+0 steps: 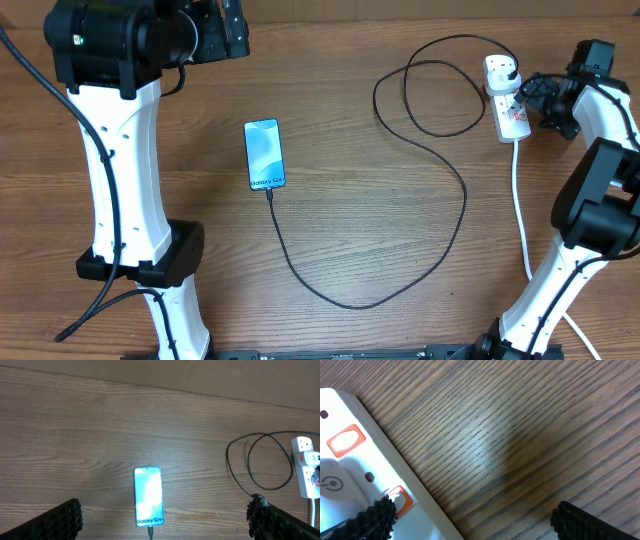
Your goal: Plug charger to phone and switch on socket
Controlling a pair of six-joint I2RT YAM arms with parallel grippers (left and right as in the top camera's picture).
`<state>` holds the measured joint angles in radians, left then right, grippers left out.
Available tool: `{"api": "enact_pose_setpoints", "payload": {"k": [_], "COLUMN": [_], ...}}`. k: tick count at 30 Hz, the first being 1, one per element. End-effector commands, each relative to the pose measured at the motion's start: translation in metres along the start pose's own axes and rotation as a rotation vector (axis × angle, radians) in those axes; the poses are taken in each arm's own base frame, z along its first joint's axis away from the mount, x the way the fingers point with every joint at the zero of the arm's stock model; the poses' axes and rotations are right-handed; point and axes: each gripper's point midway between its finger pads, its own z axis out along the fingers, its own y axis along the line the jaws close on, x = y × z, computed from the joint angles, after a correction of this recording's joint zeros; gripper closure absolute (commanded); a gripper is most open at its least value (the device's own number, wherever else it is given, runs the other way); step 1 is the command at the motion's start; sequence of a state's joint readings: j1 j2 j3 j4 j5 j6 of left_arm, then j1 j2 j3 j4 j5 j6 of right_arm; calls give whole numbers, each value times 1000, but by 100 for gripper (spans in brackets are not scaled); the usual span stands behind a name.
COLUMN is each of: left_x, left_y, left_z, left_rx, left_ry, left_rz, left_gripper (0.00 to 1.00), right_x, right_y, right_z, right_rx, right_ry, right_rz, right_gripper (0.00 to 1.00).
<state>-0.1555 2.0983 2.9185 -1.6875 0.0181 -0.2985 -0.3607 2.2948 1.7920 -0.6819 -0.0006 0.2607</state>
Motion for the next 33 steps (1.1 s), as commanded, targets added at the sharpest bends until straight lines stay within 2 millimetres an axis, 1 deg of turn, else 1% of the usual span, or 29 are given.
{"api": "enact_pose_setpoints", "payload": {"k": [1, 6, 8, 13, 16, 22, 29, 31, 33], "left_x": [1, 1, 1, 1, 1, 1, 1, 1, 1], "left_y": [0, 0, 0, 0, 0, 0, 0, 0, 0], "left_z": [3, 3, 3, 3, 3, 3, 3, 3, 3], "left_rx": [-1, -1, -1, -1, -1, -1, -1, -1, -1], "left_ry": [7, 7, 7, 7, 7, 7, 7, 7, 7], "left_rz": [15, 15, 15, 15, 15, 15, 15, 15, 15], "left_gripper": [1, 0, 0, 0, 0, 0, 1, 0, 1], "right_x": [13, 17, 21, 33, 33, 20, 1, -5, -11], "right_y": [1, 2, 6, 7, 8, 1, 7, 2, 3], "right_z": [13, 16, 20, 35, 36, 30, 15, 11, 7], "right_rx": [-12, -17, -31, -24, -24, 24, 18, 57, 58], "right_ry": [42, 52, 66, 96, 93, 62, 29, 10, -4], "right_rz": [-5, -12, -40, -48, -48, -14, -2, 41, 45], "right_gripper": [0, 0, 0, 0, 0, 0, 0, 0, 0]}}
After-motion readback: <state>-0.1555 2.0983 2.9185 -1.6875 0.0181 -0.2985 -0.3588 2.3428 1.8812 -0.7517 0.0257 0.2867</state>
